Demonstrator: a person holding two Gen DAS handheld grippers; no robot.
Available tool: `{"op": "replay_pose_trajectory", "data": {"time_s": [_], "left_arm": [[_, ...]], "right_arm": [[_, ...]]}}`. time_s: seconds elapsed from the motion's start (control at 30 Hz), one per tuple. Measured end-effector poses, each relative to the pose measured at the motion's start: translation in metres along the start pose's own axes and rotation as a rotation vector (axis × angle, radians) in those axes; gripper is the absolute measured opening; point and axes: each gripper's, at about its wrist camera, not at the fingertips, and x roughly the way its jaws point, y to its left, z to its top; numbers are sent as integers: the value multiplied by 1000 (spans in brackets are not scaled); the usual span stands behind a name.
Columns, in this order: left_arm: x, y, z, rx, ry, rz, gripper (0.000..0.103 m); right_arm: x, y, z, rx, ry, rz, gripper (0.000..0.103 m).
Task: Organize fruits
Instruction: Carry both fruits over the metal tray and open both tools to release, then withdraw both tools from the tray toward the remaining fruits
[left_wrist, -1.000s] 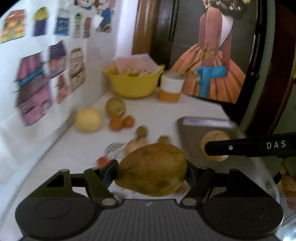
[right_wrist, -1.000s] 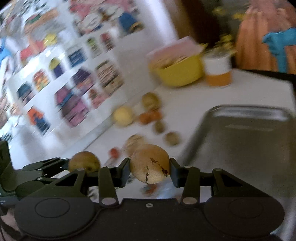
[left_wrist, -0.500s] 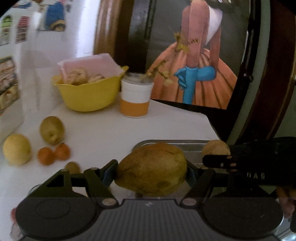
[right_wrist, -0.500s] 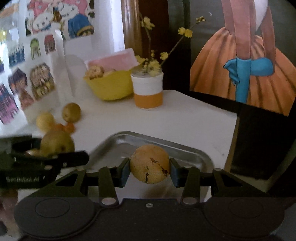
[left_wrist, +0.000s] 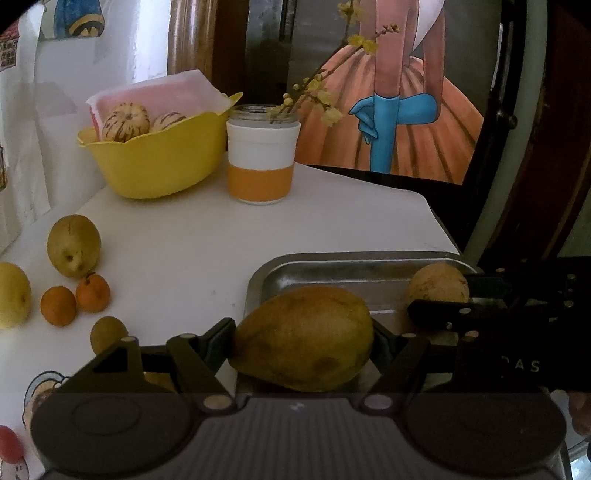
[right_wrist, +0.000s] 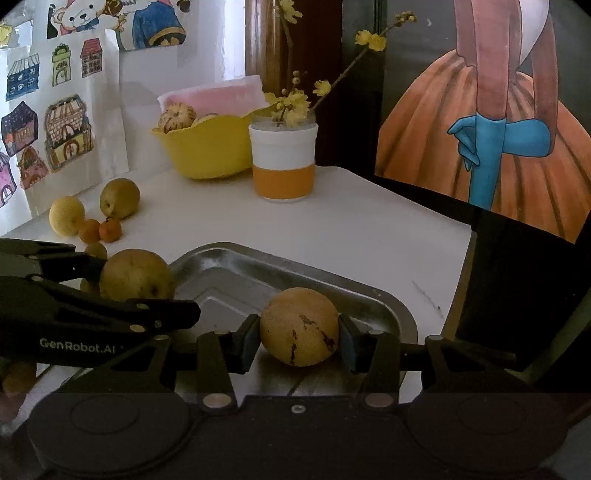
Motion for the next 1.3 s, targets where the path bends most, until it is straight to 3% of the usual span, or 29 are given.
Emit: {"op": "replay_pose_trajectory", "data": {"time_s": [0.13, 0.2, 0.37, 0.43, 0.67, 0.9, 1.07, 1.3], "left_arm": [[-5, 1, -2, 13, 5, 12, 80], [-15, 4, -3, 1, -29, -3, 88], [-46, 8, -2, -13, -83, -5, 95], [-63, 12, -2, -33, -103, -13, 96], [-153, 34, -16, -133, -141, 2, 102], [-258, 50, -44, -90, -177, 3, 102], [-314, 60, -67, -53, -173, 8, 103], [-363, 74, -100, -2, -145, 7, 103]], "right_arm": [[-6, 2, -4, -1, -33, -25, 54], [-13, 2, -4, 11, -42, -30, 57], [-44, 9, -4, 27, -78, -34, 66], [-63, 14, -4, 29, -94, -43, 75], [-153, 44, -10, 55, -155, -63, 90], [-261, 91, -29, 75, -198, -37, 101], [-314, 129, -46, 52, -185, -29, 102], [-349, 181, -73, -12, -128, 34, 102]]}}
